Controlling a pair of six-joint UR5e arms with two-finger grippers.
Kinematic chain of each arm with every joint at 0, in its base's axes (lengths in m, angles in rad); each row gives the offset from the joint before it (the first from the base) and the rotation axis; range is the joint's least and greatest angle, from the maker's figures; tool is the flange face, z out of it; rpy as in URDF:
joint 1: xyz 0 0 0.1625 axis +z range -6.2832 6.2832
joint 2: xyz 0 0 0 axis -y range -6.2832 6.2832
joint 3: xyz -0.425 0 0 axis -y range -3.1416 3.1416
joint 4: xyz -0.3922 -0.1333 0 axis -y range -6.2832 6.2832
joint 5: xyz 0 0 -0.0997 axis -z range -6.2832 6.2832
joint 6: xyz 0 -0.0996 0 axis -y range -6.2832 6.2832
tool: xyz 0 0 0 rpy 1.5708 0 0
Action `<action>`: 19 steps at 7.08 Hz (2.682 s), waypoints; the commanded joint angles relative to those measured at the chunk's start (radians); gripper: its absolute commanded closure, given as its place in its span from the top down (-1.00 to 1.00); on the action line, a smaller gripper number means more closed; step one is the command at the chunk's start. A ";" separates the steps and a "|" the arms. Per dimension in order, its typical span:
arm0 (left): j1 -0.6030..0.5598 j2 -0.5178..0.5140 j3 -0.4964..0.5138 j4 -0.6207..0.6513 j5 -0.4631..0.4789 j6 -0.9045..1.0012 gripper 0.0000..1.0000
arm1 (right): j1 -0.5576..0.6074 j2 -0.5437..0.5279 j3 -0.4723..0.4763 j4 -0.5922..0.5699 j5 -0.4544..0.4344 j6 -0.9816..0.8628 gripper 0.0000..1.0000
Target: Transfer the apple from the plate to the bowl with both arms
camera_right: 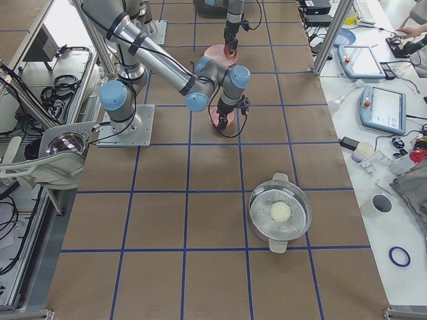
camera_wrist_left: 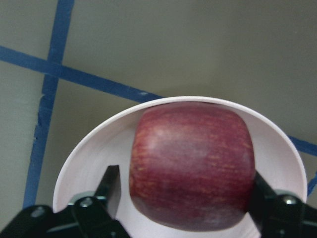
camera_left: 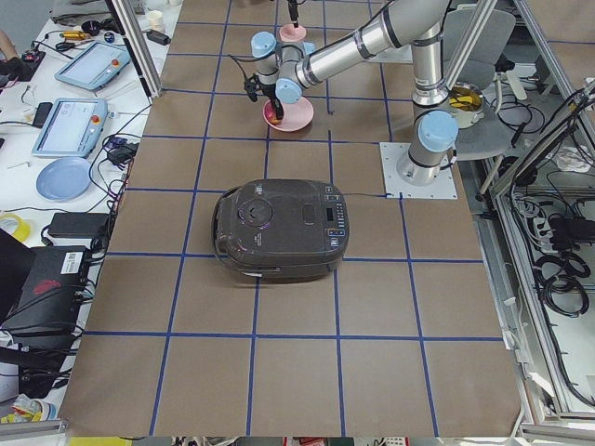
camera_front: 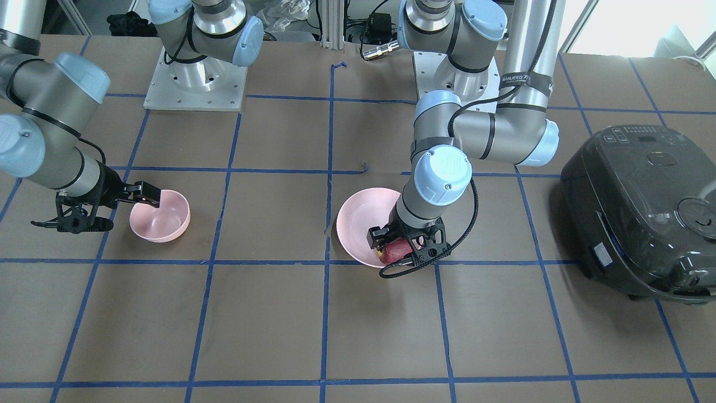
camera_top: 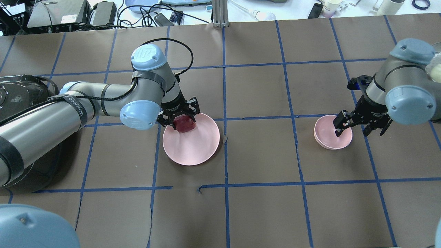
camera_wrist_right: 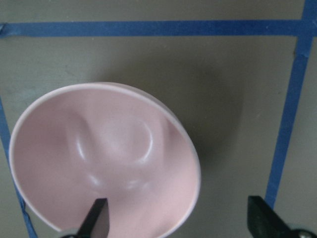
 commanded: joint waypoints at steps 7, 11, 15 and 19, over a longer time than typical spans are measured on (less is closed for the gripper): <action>-0.029 0.094 0.256 -0.305 0.004 0.206 -1.00 | -0.025 -0.024 -0.076 0.152 0.168 0.066 -1.00; -0.051 0.086 0.375 -0.421 0.018 0.211 -1.00 | 0.275 -0.021 -0.098 0.121 0.265 0.446 -1.00; -0.061 0.080 0.367 -0.431 0.020 0.211 -1.00 | 0.373 0.021 -0.031 0.020 0.264 0.588 -1.00; -0.124 0.082 0.346 -0.415 0.020 0.038 -1.00 | 0.371 0.019 -0.029 -0.033 0.247 0.604 0.99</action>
